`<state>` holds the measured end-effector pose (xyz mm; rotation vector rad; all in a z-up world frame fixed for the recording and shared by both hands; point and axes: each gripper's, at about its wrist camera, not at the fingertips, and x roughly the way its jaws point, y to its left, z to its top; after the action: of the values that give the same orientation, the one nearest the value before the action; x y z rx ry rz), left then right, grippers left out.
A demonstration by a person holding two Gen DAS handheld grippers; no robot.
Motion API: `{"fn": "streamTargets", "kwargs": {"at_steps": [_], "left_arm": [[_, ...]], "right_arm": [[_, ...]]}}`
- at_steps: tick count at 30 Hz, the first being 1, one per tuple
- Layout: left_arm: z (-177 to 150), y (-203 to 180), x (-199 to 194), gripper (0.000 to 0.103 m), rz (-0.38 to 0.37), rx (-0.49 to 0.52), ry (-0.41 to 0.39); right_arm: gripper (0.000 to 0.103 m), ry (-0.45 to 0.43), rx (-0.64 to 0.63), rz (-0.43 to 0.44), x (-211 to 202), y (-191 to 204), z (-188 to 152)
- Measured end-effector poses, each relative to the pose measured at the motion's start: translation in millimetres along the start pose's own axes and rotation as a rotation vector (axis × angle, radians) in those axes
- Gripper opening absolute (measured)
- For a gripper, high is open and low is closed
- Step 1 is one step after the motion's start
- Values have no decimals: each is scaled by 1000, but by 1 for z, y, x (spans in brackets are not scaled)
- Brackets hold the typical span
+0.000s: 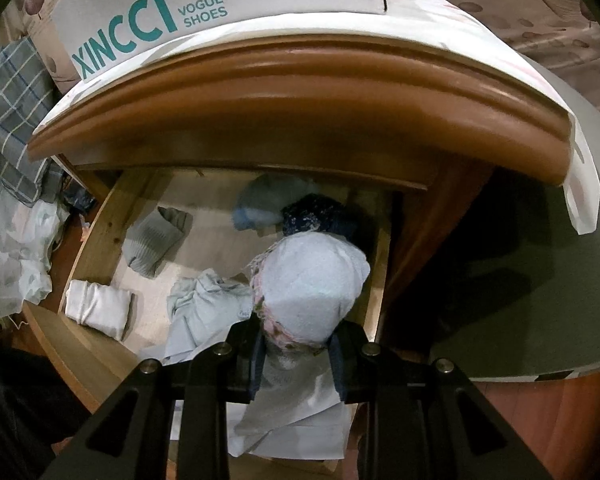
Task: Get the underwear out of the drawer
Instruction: 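Lower the grey underwear into the white box and open the left gripper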
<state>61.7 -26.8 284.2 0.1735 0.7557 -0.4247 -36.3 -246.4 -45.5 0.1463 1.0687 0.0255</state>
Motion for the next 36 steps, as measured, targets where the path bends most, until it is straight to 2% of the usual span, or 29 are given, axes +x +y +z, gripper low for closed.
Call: {"fn": "streamTargets", "kwargs": {"at_steps": [3, 8, 15, 23, 27, 32, 34, 36], "left_arm": [[29, -2, 24, 15, 13, 5, 4], [54, -4, 73, 15, 31, 20, 48], [58, -15, 144, 15, 19, 33, 146], [46, -34, 189, 15, 6, 75, 226], [41, -38, 199, 16, 2, 86, 249], [37, -39, 208, 27, -1, 63, 286], [35, -40, 209, 37, 10, 65, 291], [34, -41, 207, 59, 29, 83, 280]], "right_arm": [[27, 3, -4, 2, 0, 0, 0], [27, 3, -2, 8, -1, 0, 0], [27, 8, 0, 15, 0, -1, 0], [27, 7, -1, 18, 0, -1, 0], [27, 6, 1, 21, -1, -1, 0], [27, 9, -2, 22, -1, 0, 0], [27, 12, -3, 22, 0, 1, 0], [27, 12, -7, 22, 0, 2, 0]]}}
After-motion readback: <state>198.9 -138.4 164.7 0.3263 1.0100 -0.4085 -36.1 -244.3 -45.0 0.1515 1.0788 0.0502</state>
